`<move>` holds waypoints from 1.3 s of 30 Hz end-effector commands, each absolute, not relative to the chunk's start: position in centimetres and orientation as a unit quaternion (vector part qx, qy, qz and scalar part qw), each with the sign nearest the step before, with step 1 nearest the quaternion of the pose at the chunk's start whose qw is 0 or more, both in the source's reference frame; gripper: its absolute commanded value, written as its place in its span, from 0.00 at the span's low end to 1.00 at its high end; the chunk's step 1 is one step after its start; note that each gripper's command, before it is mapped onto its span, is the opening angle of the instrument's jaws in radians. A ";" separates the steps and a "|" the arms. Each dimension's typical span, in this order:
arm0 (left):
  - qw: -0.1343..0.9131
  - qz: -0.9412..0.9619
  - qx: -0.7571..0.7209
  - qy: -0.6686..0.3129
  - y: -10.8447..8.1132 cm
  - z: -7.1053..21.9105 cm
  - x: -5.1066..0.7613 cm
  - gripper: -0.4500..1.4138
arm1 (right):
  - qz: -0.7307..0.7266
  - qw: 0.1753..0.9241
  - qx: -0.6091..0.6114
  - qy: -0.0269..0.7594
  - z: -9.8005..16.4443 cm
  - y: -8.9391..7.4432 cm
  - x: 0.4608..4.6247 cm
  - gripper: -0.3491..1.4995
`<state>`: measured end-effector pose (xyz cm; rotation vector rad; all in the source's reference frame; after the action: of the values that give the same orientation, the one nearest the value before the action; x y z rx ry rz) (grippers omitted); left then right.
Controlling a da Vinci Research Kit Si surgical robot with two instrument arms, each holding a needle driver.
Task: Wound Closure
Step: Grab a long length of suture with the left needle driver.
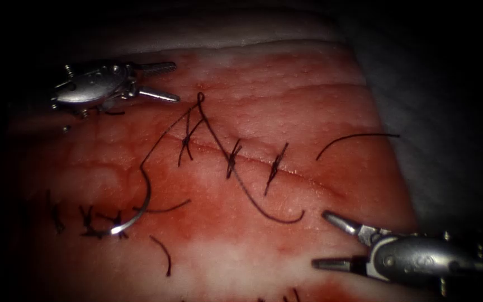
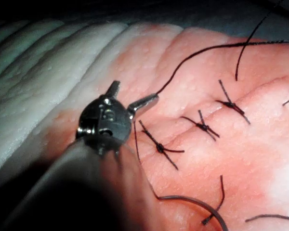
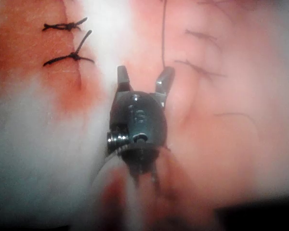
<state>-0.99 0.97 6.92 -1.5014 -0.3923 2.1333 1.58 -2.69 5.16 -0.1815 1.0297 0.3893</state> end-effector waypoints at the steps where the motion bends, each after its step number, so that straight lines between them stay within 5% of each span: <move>1: 0.248 0.785 -0.549 -0.146 1.0 7.0 -1.08 0.41 | 0.184 0.848 -0.086 0.489 5.2 -2.7 1.65 0.57; 24: 0.226 0.808 -0.506 -0.203 1.0 7.6 -1.34 0.38 | 0.183 0.848 -0.087 0.490 5.2 -2.7 1.65 0.43; 27: 0.214 0.816 -0.494 -0.213 1.0 7.6 -1.37 0.30 | 0.183 0.848 -0.087 0.490 5.2 -2.7 1.64 0.40; 31: 0.201 0.824 -0.471 -0.242 0.9 7.7 -1.36 0.00 | 0.184 0.848 -0.087 0.489 5.2 -2.7 1.64 0.32; 39: 0.204 0.815 -0.484 -0.247 1.1 7.5 -1.13 0.00 | 0.219 0.837 -0.098 0.491 4.9 -2.5 1.44 0.25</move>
<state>-1.03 1.08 7.41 -1.3495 -0.6839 2.2616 1.38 -2.48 4.86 -0.2049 1.0378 0.4676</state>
